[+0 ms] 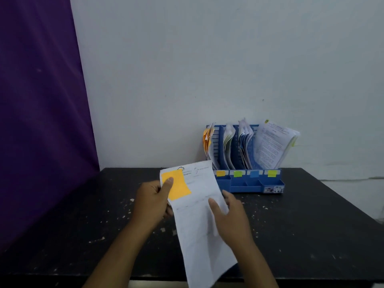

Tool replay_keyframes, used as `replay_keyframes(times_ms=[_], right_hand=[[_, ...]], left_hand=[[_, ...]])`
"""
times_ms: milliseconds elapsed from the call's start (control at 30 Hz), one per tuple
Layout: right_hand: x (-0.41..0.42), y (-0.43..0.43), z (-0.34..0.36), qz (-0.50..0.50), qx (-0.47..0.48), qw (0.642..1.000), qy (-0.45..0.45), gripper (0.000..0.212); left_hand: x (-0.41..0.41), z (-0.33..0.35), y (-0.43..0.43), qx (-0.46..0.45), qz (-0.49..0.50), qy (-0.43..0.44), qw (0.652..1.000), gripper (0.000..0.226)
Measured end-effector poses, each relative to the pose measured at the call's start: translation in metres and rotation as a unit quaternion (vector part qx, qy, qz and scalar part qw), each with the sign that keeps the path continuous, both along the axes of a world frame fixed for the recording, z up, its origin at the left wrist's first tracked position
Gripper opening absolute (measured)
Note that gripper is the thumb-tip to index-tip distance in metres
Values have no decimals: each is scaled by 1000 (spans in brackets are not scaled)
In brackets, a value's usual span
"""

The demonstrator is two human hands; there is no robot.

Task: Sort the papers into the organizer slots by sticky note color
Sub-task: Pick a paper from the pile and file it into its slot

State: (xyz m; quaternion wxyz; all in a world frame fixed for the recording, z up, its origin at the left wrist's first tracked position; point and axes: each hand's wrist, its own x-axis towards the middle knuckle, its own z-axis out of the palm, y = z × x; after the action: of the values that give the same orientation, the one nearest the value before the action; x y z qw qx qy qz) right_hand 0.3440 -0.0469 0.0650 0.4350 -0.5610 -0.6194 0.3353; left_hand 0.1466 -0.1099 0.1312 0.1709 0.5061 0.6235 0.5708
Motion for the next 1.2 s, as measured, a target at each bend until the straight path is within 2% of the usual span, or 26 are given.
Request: replay_keyframes(times_ms=[67,133,200,233,300,367,433,600,967,1067,1200], right_hand=[[-2,-13,12,27,38,999,-2,94],[-5,-26,25,40,70,995,-50,107],[-9,-32,35,39,92,992,-74,113],[-13,-29,37,41,104,991,-76,108],[-17,-10,34,38,118,988,-87,82],[-25,11,35,24,117,989,-92,60],[-26,34,39,-12,129,987,-96,51],[-28,76,63,-19,138,985,-102,50],[-36,162,62,-21,115,984,-133,43],[-39,178,60,-16,132,983,-128,34],[-45,216,50,-6,143,982,-126,35]], left_hand=[[6,11,16,31,36,51,998,64],[15,30,30,68,71,109,989,63],[29,51,43,99,66,109,987,59],[34,62,49,103,42,83,990,56],[47,79,62,117,4,39,992,51],[52,92,73,137,4,52,989,50],[58,104,89,145,1,60,988,50],[61,123,125,160,30,137,977,48],[71,134,198,153,27,179,972,44],[73,135,207,153,34,185,970,41],[71,125,234,133,21,181,974,38]])
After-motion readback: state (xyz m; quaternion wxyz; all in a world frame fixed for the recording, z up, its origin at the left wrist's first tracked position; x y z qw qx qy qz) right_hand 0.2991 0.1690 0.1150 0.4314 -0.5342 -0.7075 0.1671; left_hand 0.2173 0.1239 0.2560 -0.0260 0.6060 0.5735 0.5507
